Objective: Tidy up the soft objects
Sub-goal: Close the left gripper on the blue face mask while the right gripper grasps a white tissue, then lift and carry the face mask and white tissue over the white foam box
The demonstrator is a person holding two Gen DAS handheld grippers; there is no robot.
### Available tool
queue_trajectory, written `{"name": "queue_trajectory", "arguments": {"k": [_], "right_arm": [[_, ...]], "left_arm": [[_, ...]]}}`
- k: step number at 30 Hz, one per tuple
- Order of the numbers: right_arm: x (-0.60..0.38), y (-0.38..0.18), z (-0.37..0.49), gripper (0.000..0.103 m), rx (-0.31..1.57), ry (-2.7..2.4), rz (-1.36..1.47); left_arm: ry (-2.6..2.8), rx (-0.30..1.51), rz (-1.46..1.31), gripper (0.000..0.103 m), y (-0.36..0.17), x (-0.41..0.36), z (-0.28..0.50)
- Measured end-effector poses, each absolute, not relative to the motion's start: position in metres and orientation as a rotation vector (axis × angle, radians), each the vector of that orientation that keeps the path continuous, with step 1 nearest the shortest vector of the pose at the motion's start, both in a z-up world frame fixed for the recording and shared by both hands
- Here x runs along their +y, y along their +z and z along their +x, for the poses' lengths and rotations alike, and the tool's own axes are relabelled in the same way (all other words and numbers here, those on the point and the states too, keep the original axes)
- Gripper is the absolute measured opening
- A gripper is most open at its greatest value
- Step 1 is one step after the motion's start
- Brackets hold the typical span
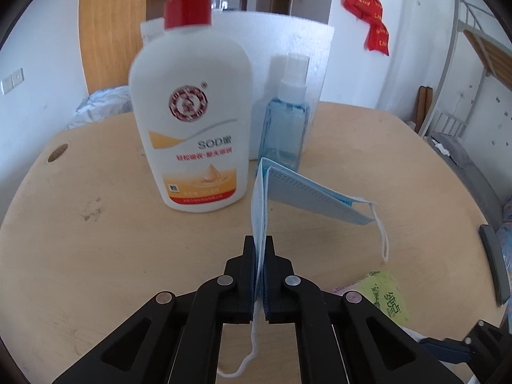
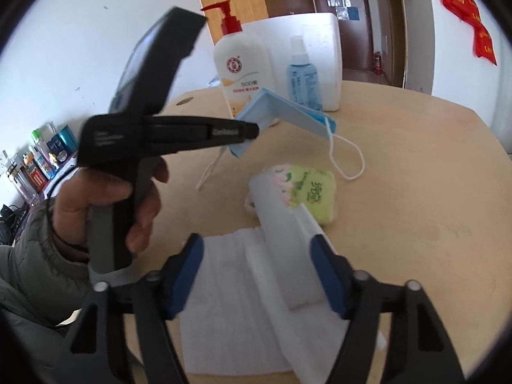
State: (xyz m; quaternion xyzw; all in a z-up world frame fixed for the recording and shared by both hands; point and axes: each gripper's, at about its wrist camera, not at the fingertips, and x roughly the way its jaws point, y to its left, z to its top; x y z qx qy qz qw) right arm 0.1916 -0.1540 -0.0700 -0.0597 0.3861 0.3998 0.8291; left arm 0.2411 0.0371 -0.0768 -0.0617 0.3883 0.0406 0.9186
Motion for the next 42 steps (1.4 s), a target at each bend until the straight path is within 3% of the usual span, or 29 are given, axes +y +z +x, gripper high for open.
{"name": "queue_trajectory", "arguments": {"k": [4, 6, 8, 10, 21, 25, 42], "right_arm": [[-0.146, -0.074, 0.199, 0.067, 0.841, 0.811, -0.149], [-0.143, -0.075, 0.202, 0.062, 0.849, 0.793, -0.162], [-0.14, -0.077, 0.204, 0.037, 0.86, 0.772, -0.181], [-0.141, -0.077, 0.208, 0.025, 0.877, 0.745, -0.17], [-0.13, -0.079, 0.198, 0.025, 0.867, 0.694, -0.295], [-0.135, -0.074, 0.196, 0.014, 0.856, 0.701, -0.275], [-0.159, -0.03, 0.178, 0.014, 0.731, 0.709, -0.152]], "left_arm": [[0.085, 0.769, -0.124, 0.004, -0.068, 0.047, 0.232], [0.09, 0.757, -0.117, 0.004, -0.065, 0.051, 0.228], [0.092, 0.749, -0.117, 0.004, -0.063, 0.052, 0.224], [0.089, 0.744, -0.113, 0.004, -0.062, 0.054, 0.221], [0.064, 0.716, -0.108, 0.004, -0.054, 0.045, 0.223], [0.067, 0.707, -0.112, 0.004, -0.05, 0.047, 0.221], [0.096, 0.604, -0.108, 0.004, -0.015, 0.054, 0.176]]}}
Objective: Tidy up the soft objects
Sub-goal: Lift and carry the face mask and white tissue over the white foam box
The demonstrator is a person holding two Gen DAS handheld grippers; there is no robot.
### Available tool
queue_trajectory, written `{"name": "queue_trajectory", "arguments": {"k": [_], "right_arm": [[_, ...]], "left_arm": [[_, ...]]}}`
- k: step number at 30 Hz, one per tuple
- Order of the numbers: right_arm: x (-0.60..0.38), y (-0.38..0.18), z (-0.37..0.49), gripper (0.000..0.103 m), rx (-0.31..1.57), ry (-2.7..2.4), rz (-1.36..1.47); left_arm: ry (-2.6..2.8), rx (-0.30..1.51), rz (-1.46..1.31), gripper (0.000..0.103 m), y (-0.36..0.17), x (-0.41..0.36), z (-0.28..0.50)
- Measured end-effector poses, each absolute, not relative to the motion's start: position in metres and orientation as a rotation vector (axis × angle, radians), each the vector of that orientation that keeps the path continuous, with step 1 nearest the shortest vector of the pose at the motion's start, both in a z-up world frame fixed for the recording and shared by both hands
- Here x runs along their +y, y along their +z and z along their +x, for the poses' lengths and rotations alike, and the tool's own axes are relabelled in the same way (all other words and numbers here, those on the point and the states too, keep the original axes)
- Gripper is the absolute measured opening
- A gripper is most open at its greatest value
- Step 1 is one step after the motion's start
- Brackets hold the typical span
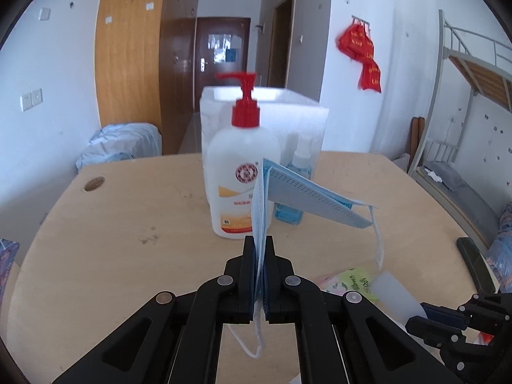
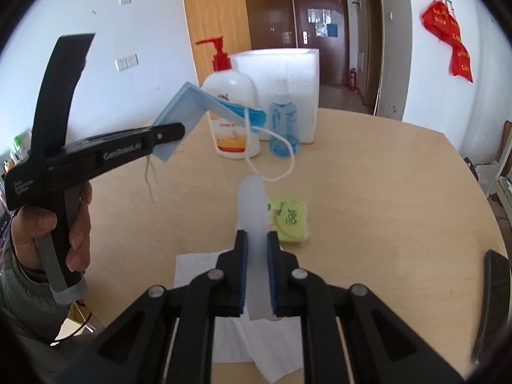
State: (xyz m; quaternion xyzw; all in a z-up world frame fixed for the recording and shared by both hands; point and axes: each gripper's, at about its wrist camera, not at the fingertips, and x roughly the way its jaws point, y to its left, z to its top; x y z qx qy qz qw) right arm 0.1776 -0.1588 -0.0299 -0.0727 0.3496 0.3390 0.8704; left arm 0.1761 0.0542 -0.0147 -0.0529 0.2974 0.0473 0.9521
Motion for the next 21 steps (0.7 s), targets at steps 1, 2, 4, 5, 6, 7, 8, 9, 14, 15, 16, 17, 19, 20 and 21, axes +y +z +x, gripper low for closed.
{"name": "queue_trajectory", "arguments": {"k": [1, 2, 4, 5, 6, 7, 8, 9, 14, 15, 16, 17, 19, 20, 21], "right_arm": [[-0.158, -0.03, 0.177, 0.014, 0.731, 0.707, -0.157], [-0.16, -0.03, 0.176, 0.014, 0.726, 0.705, -0.148], [-0.165, -0.032, 0.175, 0.014, 0.726, 0.702, -0.147], [-0.167, -0.033, 0.175, 0.014, 0.723, 0.699, -0.139], [-0.169, -0.034, 0.173, 0.014, 0.722, 0.693, -0.137], [-0.172, -0.034, 0.172, 0.014, 0.721, 0.688, -0.132], [-0.175, -0.031, 0.17, 0.014, 0.72, 0.684, -0.124], [-0.177, -0.031, 0.171, 0.014, 0.72, 0.679, -0.117], [-0.191, -0.03, 0.166, 0.014, 0.711, 0.652, -0.07], [-0.192, -0.03, 0.165, 0.014, 0.71, 0.647, -0.068], [-0.195, -0.029, 0.163, 0.014, 0.707, 0.643, -0.065], [-0.196, -0.029, 0.161, 0.014, 0.705, 0.641, -0.06], [-0.198, -0.028, 0.159, 0.014, 0.699, 0.637, -0.057], [-0.198, -0.027, 0.159, 0.014, 0.695, 0.638, -0.051], [-0.199, -0.027, 0.158, 0.014, 0.694, 0.639, -0.05]], "left_arm": [[0.099, 0.599, -0.108, 0.004, -0.013, 0.054, 0.173], [0.105, 0.593, -0.106, 0.004, -0.01, 0.055, 0.169], [0.12, 0.583, -0.098, 0.004, -0.007, 0.056, 0.16], [0.125, 0.58, -0.099, 0.004, -0.007, 0.057, 0.157], [0.136, 0.575, -0.098, 0.004, -0.006, 0.058, 0.152], [0.143, 0.571, -0.094, 0.004, -0.006, 0.059, 0.148], [0.152, 0.566, -0.092, 0.004, -0.005, 0.06, 0.143], [0.161, 0.567, -0.091, 0.004, -0.005, 0.062, 0.139], [0.202, 0.548, -0.093, 0.004, -0.003, 0.069, 0.114], [0.205, 0.543, -0.092, 0.004, -0.003, 0.069, 0.109], [0.209, 0.539, -0.093, 0.004, -0.002, 0.07, 0.104], [0.21, 0.538, -0.094, 0.004, -0.002, 0.071, 0.101], [0.217, 0.535, -0.088, 0.004, -0.002, 0.07, 0.095], [0.218, 0.533, -0.088, 0.004, -0.002, 0.069, 0.093], [0.219, 0.534, -0.086, 0.004, -0.002, 0.069, 0.091]]}}
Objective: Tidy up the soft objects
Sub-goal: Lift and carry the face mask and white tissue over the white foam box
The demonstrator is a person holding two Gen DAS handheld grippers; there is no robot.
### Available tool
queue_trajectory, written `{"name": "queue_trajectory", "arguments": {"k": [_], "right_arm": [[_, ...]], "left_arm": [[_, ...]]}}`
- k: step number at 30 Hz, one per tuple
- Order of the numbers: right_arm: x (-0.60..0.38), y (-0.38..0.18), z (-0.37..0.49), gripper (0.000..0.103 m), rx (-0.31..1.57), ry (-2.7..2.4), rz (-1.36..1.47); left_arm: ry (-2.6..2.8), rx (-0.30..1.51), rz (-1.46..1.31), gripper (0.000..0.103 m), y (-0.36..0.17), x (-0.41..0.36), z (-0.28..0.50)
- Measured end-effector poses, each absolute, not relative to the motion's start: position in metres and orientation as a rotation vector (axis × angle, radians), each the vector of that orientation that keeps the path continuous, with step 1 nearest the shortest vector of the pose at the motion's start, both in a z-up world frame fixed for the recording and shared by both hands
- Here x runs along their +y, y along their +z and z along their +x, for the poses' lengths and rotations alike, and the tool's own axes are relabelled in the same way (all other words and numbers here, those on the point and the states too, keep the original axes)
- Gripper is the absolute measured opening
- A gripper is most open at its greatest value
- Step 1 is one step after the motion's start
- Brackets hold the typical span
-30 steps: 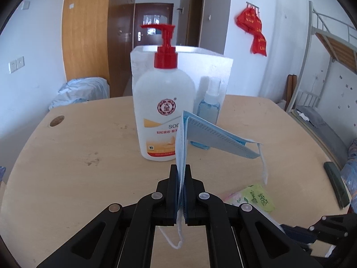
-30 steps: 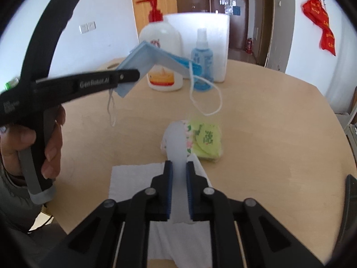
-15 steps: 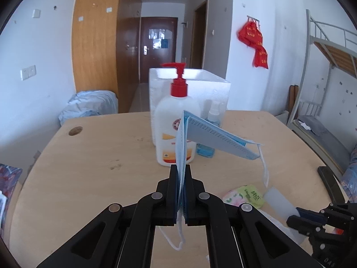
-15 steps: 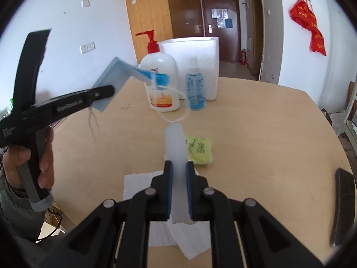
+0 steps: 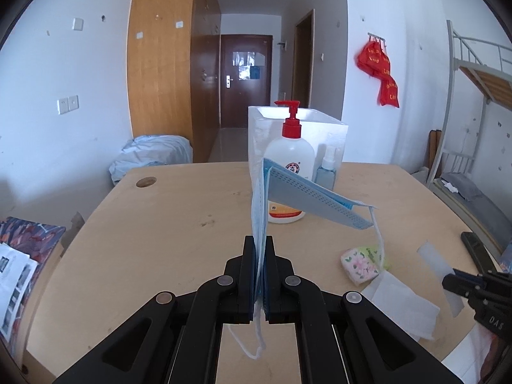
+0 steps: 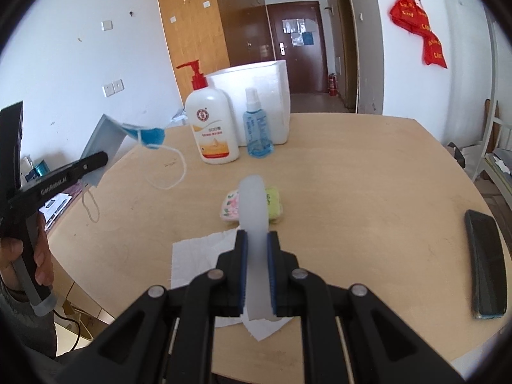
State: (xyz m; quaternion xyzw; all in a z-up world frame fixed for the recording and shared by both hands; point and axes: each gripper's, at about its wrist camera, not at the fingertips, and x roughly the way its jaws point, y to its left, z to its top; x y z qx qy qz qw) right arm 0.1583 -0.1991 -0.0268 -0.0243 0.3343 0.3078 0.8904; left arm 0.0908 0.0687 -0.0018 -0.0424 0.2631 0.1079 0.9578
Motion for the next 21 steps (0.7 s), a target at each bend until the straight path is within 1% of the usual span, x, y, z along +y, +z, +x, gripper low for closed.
{"name": "queue_trajectory", "arguments": {"k": [8, 21], "right_arm": [[-0.207, -0.017, 0.162, 0.014, 0.663, 0.616, -0.035], [-0.208, 0.023, 0.192, 0.014, 0.57, 0.587, -0.033]], "left_arm": [[0.253, 0.501, -0.099, 0.004, 0.006, 0.082, 0.074], [0.311, 0.431, -0.103, 0.004, 0.036, 0.113, 0.074]]}}
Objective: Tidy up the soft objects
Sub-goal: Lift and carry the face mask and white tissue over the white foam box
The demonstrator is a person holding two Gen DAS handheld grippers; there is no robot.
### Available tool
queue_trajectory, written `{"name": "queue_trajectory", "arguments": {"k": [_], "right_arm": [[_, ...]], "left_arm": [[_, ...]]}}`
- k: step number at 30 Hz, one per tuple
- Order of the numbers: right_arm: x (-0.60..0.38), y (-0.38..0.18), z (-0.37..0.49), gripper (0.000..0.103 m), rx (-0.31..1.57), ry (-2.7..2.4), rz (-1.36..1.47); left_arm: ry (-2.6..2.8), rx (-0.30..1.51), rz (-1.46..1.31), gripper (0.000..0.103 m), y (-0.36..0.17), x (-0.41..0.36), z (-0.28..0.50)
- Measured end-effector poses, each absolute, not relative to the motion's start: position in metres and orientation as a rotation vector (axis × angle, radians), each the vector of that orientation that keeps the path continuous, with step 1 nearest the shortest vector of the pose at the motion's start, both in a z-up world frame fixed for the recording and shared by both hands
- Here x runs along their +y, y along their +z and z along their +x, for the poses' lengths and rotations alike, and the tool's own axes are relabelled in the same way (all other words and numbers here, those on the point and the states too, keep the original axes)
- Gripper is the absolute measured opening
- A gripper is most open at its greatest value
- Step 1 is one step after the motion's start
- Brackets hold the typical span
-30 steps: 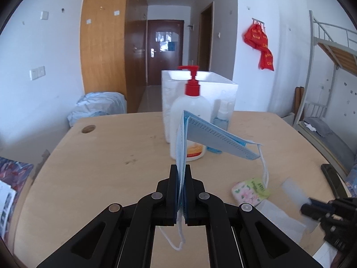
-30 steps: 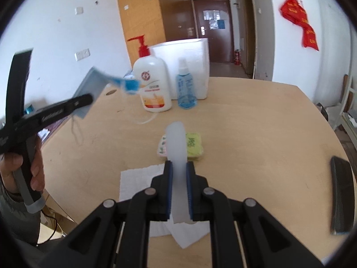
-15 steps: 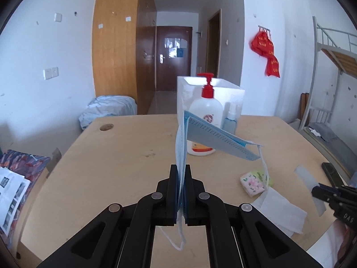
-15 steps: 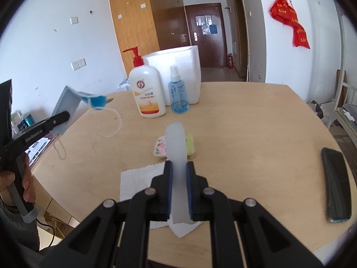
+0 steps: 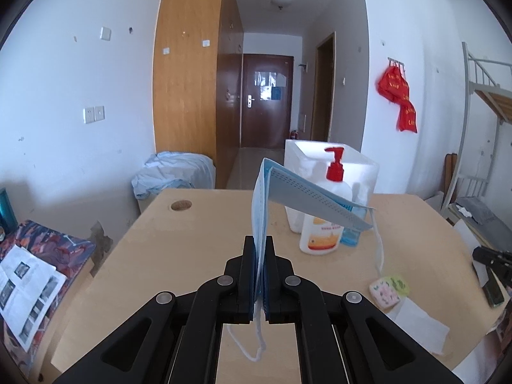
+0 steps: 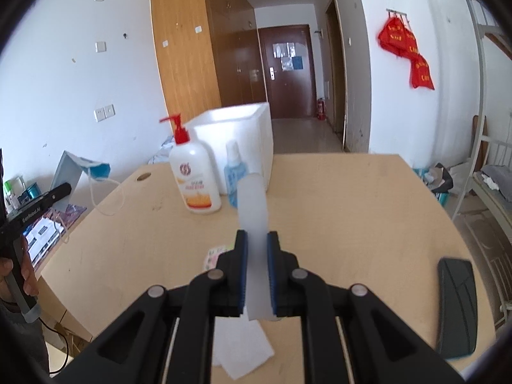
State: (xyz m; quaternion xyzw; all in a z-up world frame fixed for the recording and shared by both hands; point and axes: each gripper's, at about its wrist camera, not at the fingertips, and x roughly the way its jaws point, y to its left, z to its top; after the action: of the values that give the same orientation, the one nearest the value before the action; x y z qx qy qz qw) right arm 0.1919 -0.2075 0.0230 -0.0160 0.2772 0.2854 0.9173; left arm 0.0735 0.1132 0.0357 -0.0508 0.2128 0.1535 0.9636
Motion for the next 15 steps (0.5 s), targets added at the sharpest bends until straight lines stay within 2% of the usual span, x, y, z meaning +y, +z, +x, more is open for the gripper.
{"name": "queue_trajectory", "arguments": {"k": [15], "right_arm": [[-0.192, 0.057, 0.266, 0.014, 0.534, 0.583, -0.034]], "left_arm": [[0.304, 0.432, -0.084, 0.004, 0.057, 0.136, 0.138]]}}
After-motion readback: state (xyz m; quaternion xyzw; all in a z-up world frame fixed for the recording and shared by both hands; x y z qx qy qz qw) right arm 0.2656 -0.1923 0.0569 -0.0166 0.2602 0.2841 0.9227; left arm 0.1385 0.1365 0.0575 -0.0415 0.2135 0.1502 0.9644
